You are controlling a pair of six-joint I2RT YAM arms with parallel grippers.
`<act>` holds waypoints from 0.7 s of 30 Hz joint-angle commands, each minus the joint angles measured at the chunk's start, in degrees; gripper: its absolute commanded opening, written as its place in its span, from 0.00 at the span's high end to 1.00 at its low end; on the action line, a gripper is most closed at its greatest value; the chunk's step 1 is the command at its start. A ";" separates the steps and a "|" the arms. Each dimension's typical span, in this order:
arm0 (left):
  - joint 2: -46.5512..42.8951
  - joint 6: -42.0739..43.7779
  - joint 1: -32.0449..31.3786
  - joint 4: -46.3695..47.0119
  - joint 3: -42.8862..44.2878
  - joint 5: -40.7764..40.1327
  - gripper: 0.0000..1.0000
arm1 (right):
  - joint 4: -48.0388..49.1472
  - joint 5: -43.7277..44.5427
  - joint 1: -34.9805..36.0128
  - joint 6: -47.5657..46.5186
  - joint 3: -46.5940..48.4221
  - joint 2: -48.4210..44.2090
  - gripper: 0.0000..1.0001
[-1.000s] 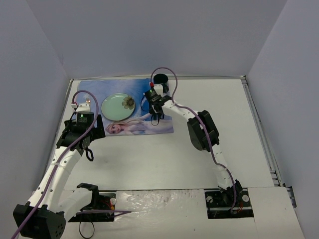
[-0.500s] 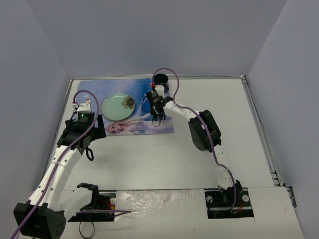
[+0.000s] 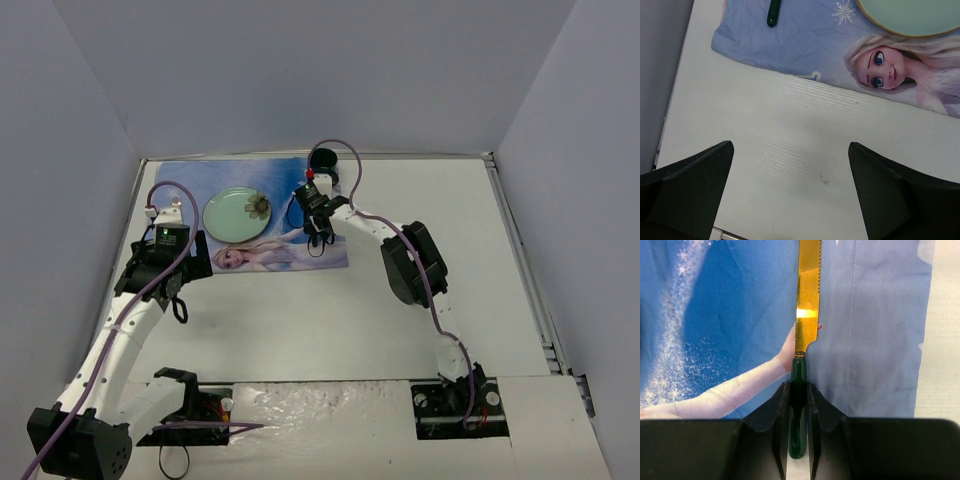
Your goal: Set the dinner table for one person
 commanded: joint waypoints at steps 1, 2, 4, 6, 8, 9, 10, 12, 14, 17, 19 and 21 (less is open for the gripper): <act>-0.38 0.26 0.12 2.06 1.55 -0.53 0.03 | -3.47 1.16 -0.60 0.29 -0.42 -3.48 1.00; -0.41 0.22 0.12 2.06 1.54 -0.49 0.03 | -3.47 1.27 -0.57 0.10 -0.17 -3.40 0.98; -0.46 0.22 0.12 2.06 1.54 -0.44 0.03 | -3.47 1.42 -0.56 -0.21 0.55 -3.30 0.91; -0.40 0.26 0.12 2.06 1.54 -0.50 0.03 | -3.47 1.42 -0.60 -0.51 1.37 -3.30 0.82; -0.51 0.19 0.12 1.99 1.61 -0.52 0.03 | -3.47 1.42 -0.60 -0.96 2.16 -3.68 0.76; -0.60 0.24 0.12 2.04 1.56 -0.52 0.03 | -3.47 1.42 -0.60 -1.33 2.67 -4.10 0.75; -0.67 0.26 0.12 2.05 1.54 -0.56 0.03 | -3.38 1.45 -0.54 -1.70 3.06 -4.62 0.74; -0.77 0.21 0.12 2.10 1.54 -0.57 0.03 | -3.26 1.60 -0.38 -2.32 3.72 -6.22 0.72; -0.96 0.07 0.12 2.05 1.73 -0.33 0.03 | -3.10 1.54 -0.29 -2.92 4.01 -8.12 0.68; -1.69 -0.44 0.12 1.01 2.42 0.44 0.03 | -2.77 1.94 0.01 -3.94 3.58 -12.14 0.60; -2.94 -0.86 0.12 -0.22 3.64 1.18 0.03 | -1.86 2.89 0.28 -4.74 1.66 -16.04 0.53; -4.11 -0.97 0.12 -1.47 4.94 1.75 0.03 | -0.54 3.56 0.33 -5.32 -1.25 -20.07 0.45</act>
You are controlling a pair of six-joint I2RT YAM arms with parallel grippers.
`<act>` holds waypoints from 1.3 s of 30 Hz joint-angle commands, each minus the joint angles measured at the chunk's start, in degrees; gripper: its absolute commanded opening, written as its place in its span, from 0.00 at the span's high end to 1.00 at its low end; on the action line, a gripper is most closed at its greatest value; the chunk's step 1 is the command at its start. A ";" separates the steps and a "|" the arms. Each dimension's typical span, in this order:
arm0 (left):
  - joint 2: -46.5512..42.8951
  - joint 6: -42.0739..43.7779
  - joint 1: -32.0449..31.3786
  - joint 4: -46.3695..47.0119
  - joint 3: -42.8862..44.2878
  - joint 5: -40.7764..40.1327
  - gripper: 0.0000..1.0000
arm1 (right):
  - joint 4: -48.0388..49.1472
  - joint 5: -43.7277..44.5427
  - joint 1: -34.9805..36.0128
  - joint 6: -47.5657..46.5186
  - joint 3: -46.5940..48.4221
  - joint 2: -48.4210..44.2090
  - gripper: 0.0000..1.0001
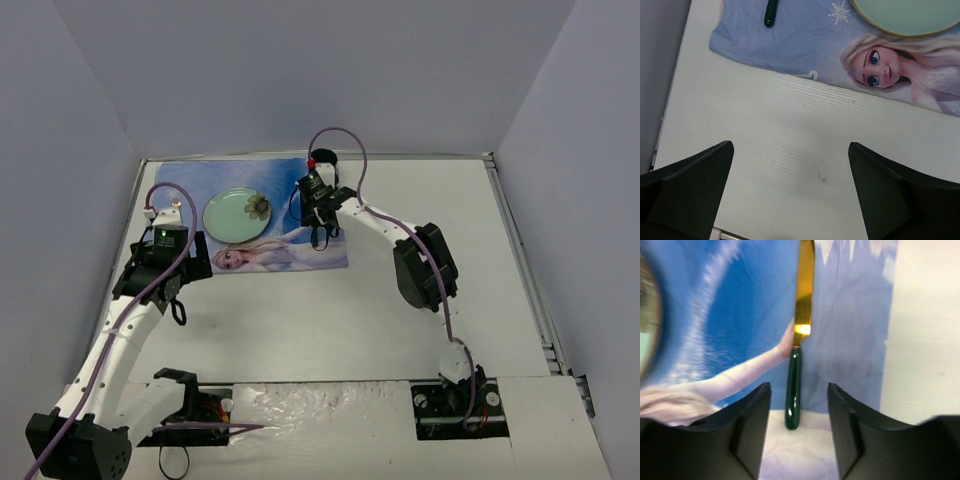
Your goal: Set the dinner table for one person
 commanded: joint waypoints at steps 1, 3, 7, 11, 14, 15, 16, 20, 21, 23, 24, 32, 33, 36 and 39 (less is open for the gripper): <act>-3.49 -0.82 0.12 -2.04 5.85 1.28 0.03 | 3.59 3.69 0.53 -2.43 -3.40 -16.65 0.40; -4.32 -0.79 0.12 -5.31 8.62 1.74 0.03 | 4.78 4.69 0.42 -3.36 -7.66 -22.59 0.30; -6.46 -0.31 0.12 -10.56 13.62 2.53 0.03 | 8.37 6.97 -0.11 -5.58 -20.07 -36.84 0.18; -10.45 0.76 0.12 -15.47 17.96 1.74 0.03 | 12.19 10.21 -0.38 -8.61 -33.88 -54.01 0.06; -13.49 0.92 0.04 -18.55 19.25 1.11 0.03 | 12.47 14.58 -0.59 -10.52 -40.03 -62.69 0.00; -14.20 0.62 -0.24 -19.82 19.22 0.50 0.03 | 12.44 16.38 -0.62 -11.11 -42.63 -66.87 0.00; -14.92 0.31 -0.52 -21.09 19.19 -0.12 0.03 | 12.41 18.17 -0.65 -11.70 -45.23 -71.04 0.00; -17.51 -1.00 -1.38 -22.82 17.95 -0.71 0.03 | 12.39 22.99 -0.76 -13.30 -54.13 -88.34 0.00; -17.85 -1.18 -1.55 -22.82 17.99 -0.67 0.03 | 12.39 23.08 -0.76 -14.46 -55.30 -91.71 0.00; -18.51 -1.46 -2.14 -22.87 18.03 -1.05 0.03 | 12.08 23.49 -0.76 -15.87 -57.55 -97.14 0.00; -18.75 -1.55 -2.47 -22.88 17.98 -1.32 0.03 | 11.64 23.85 -0.78 -16.11 -58.72 -99.04 0.00; -22.53 -2.72 -4.87 -23.17 17.74 -3.95 0.03 | 10.13 30.89 -0.82 -16.07 -64.81 -108.78 0.00; -23.65 -3.00 -5.20 -23.17 17.69 -4.47 0.03 | 9.80 31.03 -0.77 -15.56 -64.81 -108.97 0.00; -26.37 -3.43 -5.73 -22.92 17.48 -5.85 0.03 | 8.98 32.22 -0.76 -15.04 -64.28 -107.16 0.00; -29.35 -3.48 -5.85 -22.30 17.14 -6.18 0.03 | 8.88 33.76 -0.76 -14.93 -63.36 -103.40 0.00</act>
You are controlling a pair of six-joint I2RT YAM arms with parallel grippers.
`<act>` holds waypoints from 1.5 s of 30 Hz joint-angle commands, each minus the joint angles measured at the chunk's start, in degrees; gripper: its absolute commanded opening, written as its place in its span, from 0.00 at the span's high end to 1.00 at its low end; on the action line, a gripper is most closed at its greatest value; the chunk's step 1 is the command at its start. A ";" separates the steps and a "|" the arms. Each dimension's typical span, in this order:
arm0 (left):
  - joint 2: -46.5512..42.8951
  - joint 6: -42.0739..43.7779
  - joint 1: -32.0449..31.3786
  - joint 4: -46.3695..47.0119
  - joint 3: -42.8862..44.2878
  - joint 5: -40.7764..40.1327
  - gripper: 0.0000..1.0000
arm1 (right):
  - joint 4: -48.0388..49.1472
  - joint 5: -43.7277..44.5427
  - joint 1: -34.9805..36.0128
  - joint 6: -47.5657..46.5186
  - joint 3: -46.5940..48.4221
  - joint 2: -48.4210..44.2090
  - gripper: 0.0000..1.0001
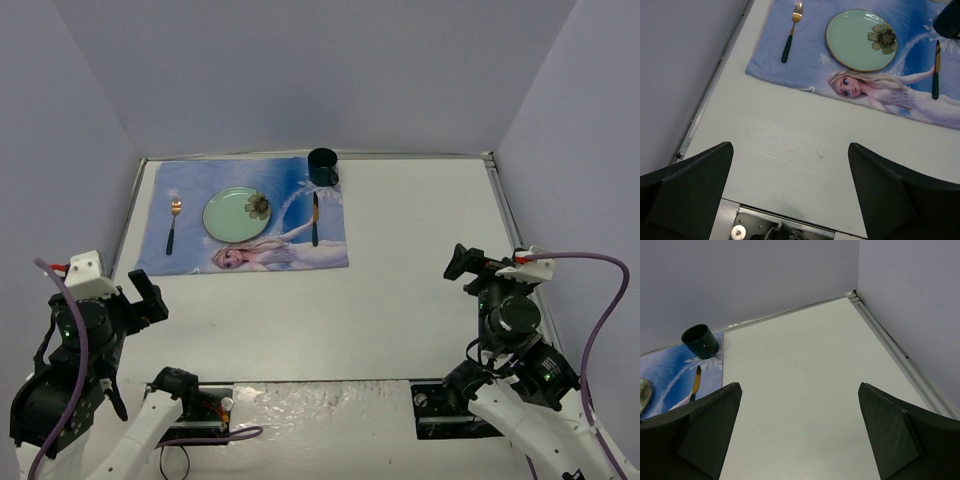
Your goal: Set the dinner table for one person
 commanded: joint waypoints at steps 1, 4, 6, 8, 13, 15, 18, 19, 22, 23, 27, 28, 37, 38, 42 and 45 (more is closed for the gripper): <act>-2.98 -1.27 -0.38 2.00 0.18 -2.69 0.03 | 2.76 4.33 -0.23 0.27 2.20 6.59 0.00; -4.19 -1.71 -0.39 1.83 0.15 -3.55 0.03 | 2.98 4.10 -0.23 0.40 2.67 10.31 0.00; -4.69 -1.75 -0.39 1.81 0.15 -3.75 0.03 | 3.48 3.93 -0.23 0.86 2.50 11.54 0.00; -4.97 -1.79 -0.39 1.77 0.15 -3.86 0.03 | 3.92 3.48 -0.29 1.08 2.29 11.71 0.00; -5.27 -2.24 -0.39 1.15 0.35 -3.95 0.03 | 5.53 3.85 -0.26 0.82 1.38 10.35 0.00; -5.27 -2.42 -0.39 1.02 0.42 -4.14 0.03 | 5.71 4.23 -0.27 0.70 1.38 10.35 0.00; -5.44 -2.55 -0.39 1.00 0.42 -4.34 0.03 | 6.12 3.61 -0.30 0.49 1.55 10.33 0.00; -5.46 -2.55 -0.39 0.94 0.42 -4.41 0.03 | 6.22 3.51 -0.25 0.49 1.55 10.25 0.00; -5.65 -2.55 -0.39 0.89 0.42 -4.37 0.03 | 6.53 2.99 -0.27 0.37 1.59 10.09 0.00; -5.78 -2.55 -0.39 0.85 0.42 -4.33 0.03 | 6.62 2.69 -0.31 0.24 1.63 10.09 0.00; -6.15 -2.81 -0.39 0.67 0.51 -4.32 0.03 | 6.98 2.74 -0.32 -0.39 1.90 10.18 0.00; -6.33 -2.84 -0.39 0.60 0.54 -4.35 0.03 | 7.10 2.71 -0.32 -0.42 1.87 10.14 0.00; -6.94 -3.25 -0.39 0.05 0.77 -4.50 0.03 | 8.04 1.42 -0.23 -0.22 1.55 10.79 0.00; -6.94 -3.25 -0.39 -0.06 0.77 -4.50 0.03 | 8.20 1.26 -0.23 -0.16 1.50 10.79 0.00; -7.03 -3.25 -0.35 -0.09 0.77 -4.36 0.03 | 8.44 0.66 -0.32 -0.34 1.46 10.88 0.00; -6.92 -3.25 -0.39 -0.04 0.77 -4.23 0.03 | 8.46 0.51 -0.23 -0.45 1.69 11.05 0.00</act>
